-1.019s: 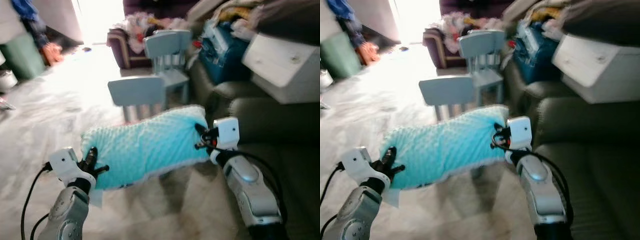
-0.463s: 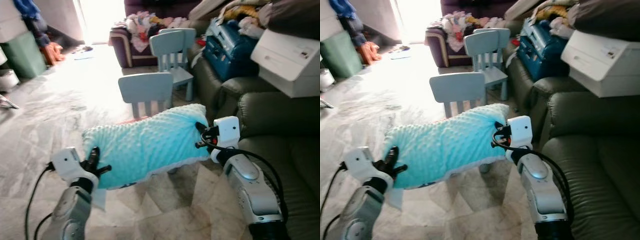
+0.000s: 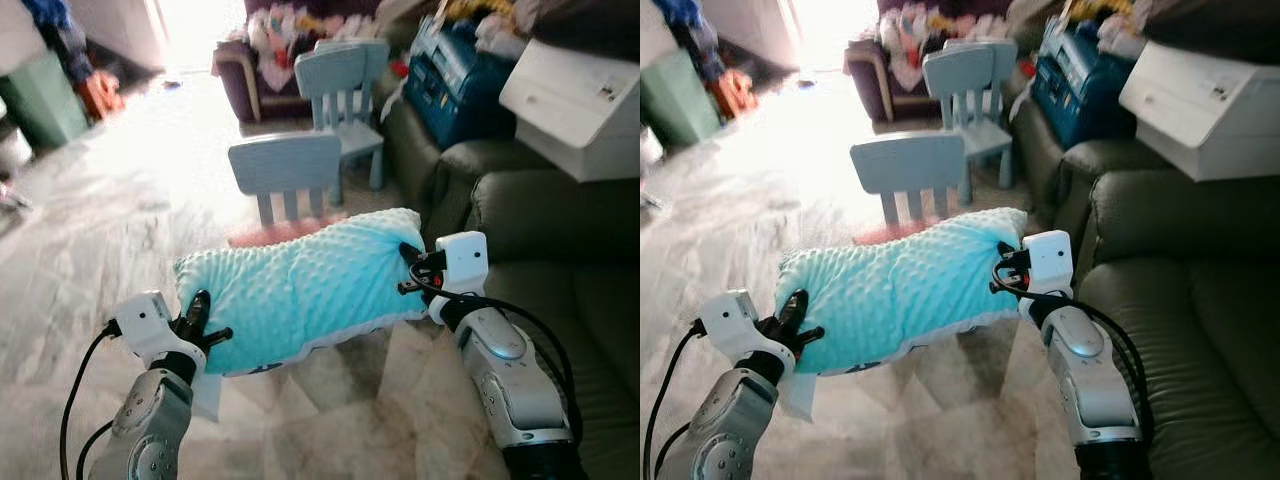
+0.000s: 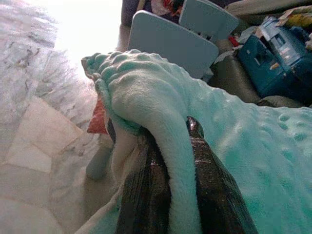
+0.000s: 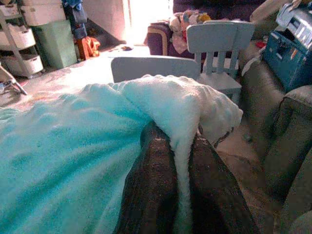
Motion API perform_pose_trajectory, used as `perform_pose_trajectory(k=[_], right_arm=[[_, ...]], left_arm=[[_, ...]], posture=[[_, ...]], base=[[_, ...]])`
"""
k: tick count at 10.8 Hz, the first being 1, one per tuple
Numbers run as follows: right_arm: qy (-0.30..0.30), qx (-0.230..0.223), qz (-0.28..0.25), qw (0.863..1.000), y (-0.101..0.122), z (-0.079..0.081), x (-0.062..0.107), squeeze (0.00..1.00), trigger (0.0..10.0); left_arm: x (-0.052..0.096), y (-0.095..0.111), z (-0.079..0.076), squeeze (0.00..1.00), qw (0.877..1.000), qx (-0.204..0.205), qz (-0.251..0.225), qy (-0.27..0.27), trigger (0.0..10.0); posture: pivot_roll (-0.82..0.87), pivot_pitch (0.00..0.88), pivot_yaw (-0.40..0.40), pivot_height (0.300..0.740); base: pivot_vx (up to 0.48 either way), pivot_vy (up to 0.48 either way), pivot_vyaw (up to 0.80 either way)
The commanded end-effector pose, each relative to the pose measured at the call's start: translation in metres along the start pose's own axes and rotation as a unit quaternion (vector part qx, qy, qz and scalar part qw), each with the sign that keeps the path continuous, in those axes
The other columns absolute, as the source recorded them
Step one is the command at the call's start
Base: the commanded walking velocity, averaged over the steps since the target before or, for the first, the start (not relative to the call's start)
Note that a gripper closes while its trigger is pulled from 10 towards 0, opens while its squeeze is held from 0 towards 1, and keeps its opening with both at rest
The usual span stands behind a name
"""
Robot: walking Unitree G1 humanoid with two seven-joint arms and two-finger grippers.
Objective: Move the pillow to the sofa
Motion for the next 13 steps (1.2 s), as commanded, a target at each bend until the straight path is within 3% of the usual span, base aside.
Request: perform_pose_trajectory(k=[1,13], right_arm=[[0.005,-0.001,-0.012,1.0,0.0058,0.0033,-0.0017,0.0,10.0],[0.004,-0.001,-0.012,1.0,0.0053,0.0038,-0.0013,0.0,10.0]], left_arm=[[0.0002,0.0016,0.0008,0.0,1.0,-0.001,0.0,-0.001,10.0],[-0.0009,0.0008,0.0014,0.0,1.0,-0.001,0.004,0.001,10.0]], posture=[[-0.22,0.0,0.063,0.74],[-0.22,0.0,0.065,0.74]], base=[[-0.322,0.0,0.0],[-0.342,0.0,0.0]])
Point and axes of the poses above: a point about 5 cm out from each wrist's last joint towards the gripper, its own x axis pointing back from the gripper into the wrist, its own y axis along the axis of the wrist's last joint, z = x × y, the point moved 3 cm from there along -x, pointing out of the wrist towards the gripper, and after that the axes turned 9 degrees about -x, right-handed, at the moved point
